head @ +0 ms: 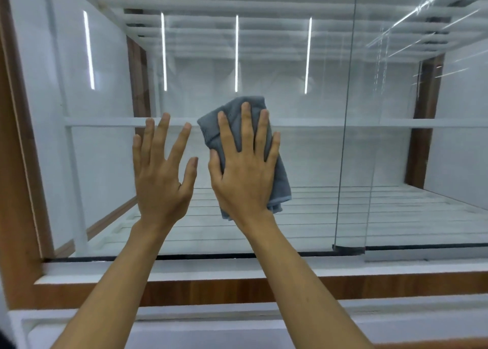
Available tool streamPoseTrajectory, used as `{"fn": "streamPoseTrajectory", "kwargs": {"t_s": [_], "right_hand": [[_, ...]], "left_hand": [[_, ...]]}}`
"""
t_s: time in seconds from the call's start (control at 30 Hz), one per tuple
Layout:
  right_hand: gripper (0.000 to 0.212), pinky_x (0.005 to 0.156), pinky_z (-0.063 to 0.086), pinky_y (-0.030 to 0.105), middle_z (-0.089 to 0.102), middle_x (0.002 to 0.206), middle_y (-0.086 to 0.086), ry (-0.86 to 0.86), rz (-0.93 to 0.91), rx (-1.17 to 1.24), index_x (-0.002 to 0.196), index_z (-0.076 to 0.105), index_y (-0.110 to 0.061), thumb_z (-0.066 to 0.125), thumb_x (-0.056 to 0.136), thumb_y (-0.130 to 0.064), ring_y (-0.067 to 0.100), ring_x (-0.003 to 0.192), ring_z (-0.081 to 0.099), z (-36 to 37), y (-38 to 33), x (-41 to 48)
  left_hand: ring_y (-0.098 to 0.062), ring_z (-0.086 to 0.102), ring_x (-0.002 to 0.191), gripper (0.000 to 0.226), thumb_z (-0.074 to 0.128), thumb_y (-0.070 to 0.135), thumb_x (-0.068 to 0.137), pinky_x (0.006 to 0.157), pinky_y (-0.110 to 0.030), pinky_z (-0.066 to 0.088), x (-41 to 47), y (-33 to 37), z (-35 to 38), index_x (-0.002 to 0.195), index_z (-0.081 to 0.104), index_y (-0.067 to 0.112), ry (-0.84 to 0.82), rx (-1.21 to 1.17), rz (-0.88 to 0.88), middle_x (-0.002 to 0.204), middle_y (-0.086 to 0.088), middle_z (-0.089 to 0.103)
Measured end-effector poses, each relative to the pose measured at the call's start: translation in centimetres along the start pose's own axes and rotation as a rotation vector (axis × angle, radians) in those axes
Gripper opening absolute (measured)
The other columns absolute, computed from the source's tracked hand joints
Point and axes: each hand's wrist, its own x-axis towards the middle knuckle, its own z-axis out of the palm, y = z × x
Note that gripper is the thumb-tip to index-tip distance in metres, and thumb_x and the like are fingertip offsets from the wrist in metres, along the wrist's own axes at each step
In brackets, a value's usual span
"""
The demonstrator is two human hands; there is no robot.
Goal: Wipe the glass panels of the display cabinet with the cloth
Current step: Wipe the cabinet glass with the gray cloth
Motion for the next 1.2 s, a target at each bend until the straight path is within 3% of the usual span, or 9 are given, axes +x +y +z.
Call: {"fn": "streamPoseTrajectory", "kwargs": {"t_s": [0.1,0.27,0.5,0.8,1.2], "right_hand": [[0.062,0.123,0.008,0.058,0.018,0.166,0.011,0.028,-0.015,-0.010,0.158,0.029,-0.025,0.045,0.100,-0.042,0.034,0.155,0.010,-0.8,1.9,2.4],[0.062,0.124,0.008,0.057,0.013,0.168,0.008,0.069,0.155,-0.043,0.159,0.024,-0.027,0.036,0.102,-0.048,0.032,0.155,0.007,-3.8,9.7,5.9],[0.060,0.123,0.012,0.057,0.010,0.168,0.010,0.105,0.302,-0.021,0.160,0.022,-0.025,0.037,0.105,-0.041,0.034,0.155,0.003,-5.4,15.3,-0.2],[0.063,0.124,0.009,0.058,0.011,0.166,0.018,-0.013,0.262,-0.053,0.159,0.024,-0.016,0.037,0.104,-0.044,0.040,0.154,0.005,-2.1,7.3,-9.7],[0.063,0.123,0.008,0.058,0.016,0.167,0.012,-0.024,0.063,0.011,0.159,0.026,-0.021,0.041,0.101,-0.043,0.037,0.155,0.007,0.9,-1.8,-3.0]], "left_hand": [[-0.032,0.014,0.156,0.053,0.040,0.038,0.106,0.128,-0.047,0.004,0.0,0.0,-0.2,0.156,0.037,0.020,0.002,-0.013,-0.008,0.167,-0.010,0.022],[-0.032,0.015,0.156,0.053,0.042,0.037,0.105,0.128,-0.047,0.005,0.1,0.1,-0.2,0.155,0.038,0.020,0.011,-0.026,-0.012,0.166,-0.010,0.024],[-0.033,0.015,0.155,0.053,0.042,0.037,0.105,0.128,-0.046,0.003,0.0,0.0,0.1,0.155,0.037,0.020,0.015,-0.027,-0.012,0.166,-0.010,0.023],[-0.032,0.014,0.156,0.053,0.043,0.035,0.105,0.128,-0.046,0.002,0.0,-0.1,-0.1,0.156,0.037,0.020,0.004,-0.056,-0.006,0.166,-0.010,0.023],[-0.031,0.018,0.155,0.052,0.042,0.031,0.104,0.128,-0.044,0.006,-0.3,-0.7,-0.4,0.154,0.039,0.015,0.014,-0.102,-0.004,0.164,-0.012,0.027]]}}
